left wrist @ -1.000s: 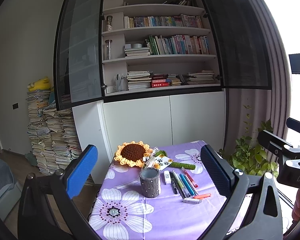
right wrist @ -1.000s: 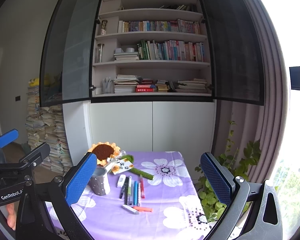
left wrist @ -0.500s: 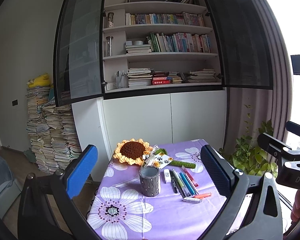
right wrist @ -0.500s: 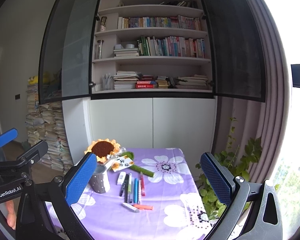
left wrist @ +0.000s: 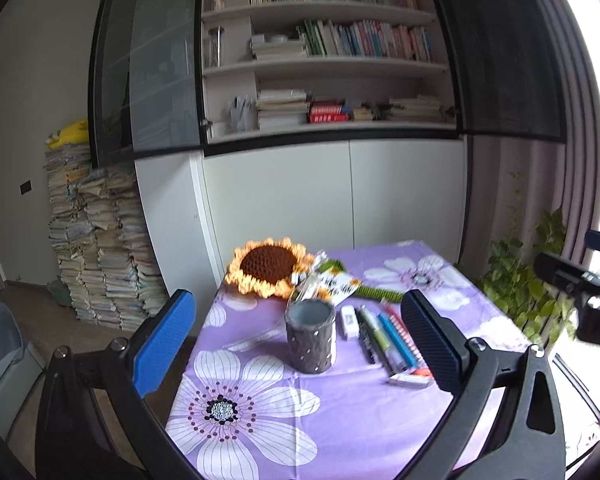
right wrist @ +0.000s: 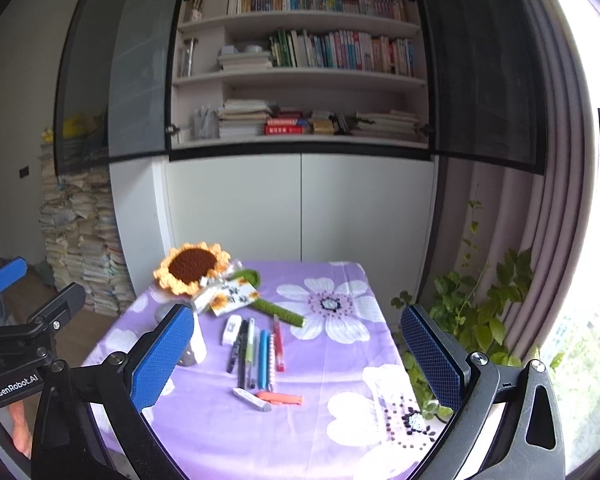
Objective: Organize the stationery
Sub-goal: 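Grasp the grey dotted pen cup with the left tool while the right tool moves to the pens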
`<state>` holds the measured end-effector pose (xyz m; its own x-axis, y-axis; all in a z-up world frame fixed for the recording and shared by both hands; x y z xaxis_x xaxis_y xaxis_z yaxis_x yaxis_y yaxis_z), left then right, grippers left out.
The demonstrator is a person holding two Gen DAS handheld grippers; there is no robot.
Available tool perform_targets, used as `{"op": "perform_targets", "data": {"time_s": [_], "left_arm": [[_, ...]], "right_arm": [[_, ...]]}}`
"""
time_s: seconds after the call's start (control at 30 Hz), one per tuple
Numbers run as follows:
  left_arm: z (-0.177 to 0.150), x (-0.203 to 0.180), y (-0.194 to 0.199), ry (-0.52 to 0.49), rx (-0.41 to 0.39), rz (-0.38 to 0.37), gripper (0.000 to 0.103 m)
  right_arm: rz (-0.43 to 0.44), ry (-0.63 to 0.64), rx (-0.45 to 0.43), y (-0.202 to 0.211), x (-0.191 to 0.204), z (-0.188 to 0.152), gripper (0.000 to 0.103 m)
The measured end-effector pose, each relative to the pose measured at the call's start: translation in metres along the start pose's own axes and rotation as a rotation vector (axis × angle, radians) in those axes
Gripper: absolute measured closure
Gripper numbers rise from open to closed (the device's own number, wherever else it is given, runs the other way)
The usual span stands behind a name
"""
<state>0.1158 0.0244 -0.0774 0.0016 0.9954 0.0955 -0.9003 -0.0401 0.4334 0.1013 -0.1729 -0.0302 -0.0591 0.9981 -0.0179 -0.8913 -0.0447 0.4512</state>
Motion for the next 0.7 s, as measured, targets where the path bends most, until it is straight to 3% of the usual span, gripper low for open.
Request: {"op": "perform_targets", "data": {"time_s": [0.23, 0.4, 0.67, 0.7], "left_arm": [[-0.036, 0.025, -0.101, 0.034, 0.203, -0.030, 0.001], [-0.039, 0.021, -0.138, 0.022, 0.239, -0.106, 0.001], [-0.041, 0.003, -0.191, -0.053, 0.297, -0.148, 0.001], [-0.040, 0.002, -0.194, -0.057, 0.297, -0.152, 0.001]], "right_arm": [[-0.028, -0.005, 0.193, -0.087, -0.003, -0.014, 0.000], [-0.035, -0.017, 0.279, -0.132, -0.008, -0.018, 0.000], [-0.006, -0.057, 0.453, -0.204, -0.019, -0.025, 0.000], [-0.003, -0.060, 0.462, -0.209, -0.020, -0.024, 0.004]]}}
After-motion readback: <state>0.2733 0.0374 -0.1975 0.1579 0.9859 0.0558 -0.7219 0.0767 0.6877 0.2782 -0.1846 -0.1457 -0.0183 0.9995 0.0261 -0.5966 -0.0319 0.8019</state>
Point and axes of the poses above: each gripper's, at about its wrist camera, not at the fingertips, and y roughly against the way its jaws point, x to its left, z to its top, the point moved 2 cm from there along -y, roughly the way its jaws point, and after that the axes turned 8 degrees about x, right-handed, at the moved point
